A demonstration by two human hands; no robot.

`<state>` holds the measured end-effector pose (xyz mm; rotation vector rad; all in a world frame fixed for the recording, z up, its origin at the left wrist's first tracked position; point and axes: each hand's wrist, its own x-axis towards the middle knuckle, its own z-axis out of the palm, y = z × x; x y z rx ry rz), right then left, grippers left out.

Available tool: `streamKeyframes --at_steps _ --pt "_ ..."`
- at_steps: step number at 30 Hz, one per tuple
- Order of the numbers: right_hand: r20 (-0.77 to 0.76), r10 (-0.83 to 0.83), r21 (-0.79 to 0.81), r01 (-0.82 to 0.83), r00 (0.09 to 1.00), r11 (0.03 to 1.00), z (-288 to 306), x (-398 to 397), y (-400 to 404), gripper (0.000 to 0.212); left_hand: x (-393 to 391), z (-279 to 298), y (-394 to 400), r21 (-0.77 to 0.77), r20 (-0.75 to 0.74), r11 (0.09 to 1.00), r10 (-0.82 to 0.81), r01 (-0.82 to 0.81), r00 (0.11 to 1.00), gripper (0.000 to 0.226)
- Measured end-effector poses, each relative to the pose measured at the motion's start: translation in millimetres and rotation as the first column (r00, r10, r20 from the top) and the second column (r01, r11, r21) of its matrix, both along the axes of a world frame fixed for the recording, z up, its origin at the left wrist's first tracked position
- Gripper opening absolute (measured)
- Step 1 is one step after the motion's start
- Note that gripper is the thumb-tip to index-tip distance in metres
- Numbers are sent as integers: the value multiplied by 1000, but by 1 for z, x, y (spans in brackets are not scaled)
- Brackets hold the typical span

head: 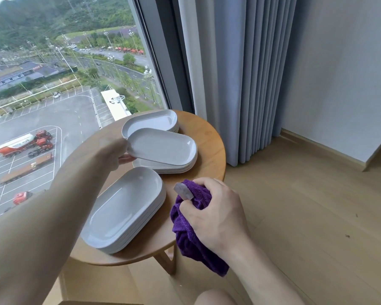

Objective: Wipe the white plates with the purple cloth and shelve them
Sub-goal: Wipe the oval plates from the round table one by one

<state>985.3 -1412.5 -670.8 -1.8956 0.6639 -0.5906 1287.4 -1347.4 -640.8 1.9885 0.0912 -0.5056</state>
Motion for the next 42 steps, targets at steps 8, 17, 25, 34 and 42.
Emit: streamKeyframes --at_steps 8,17,25,34,42 --pt "-10 -11 -2 11 1000 1000 6 -2 1 14 -63 48 30 -245 27 967 -71 76 997 32" --pt "167 160 68 -174 973 982 31 -14 19 11 -202 59 143 -728 -188 658 79 -193 979 65" --pt "418 584 255 -707 696 660 78 -22 83 32 -271 28 254 -739 -262 625 76 -250 962 80" --pt "316 639 52 -686 701 726 40 -32 180 35 -343 3 300 -792 -292 554 28 -258 956 51" --pt "-330 577 -499 -657 747 566 5 -69 223 82 -361 -26 316 -763 -289 574 108 -297 951 93"
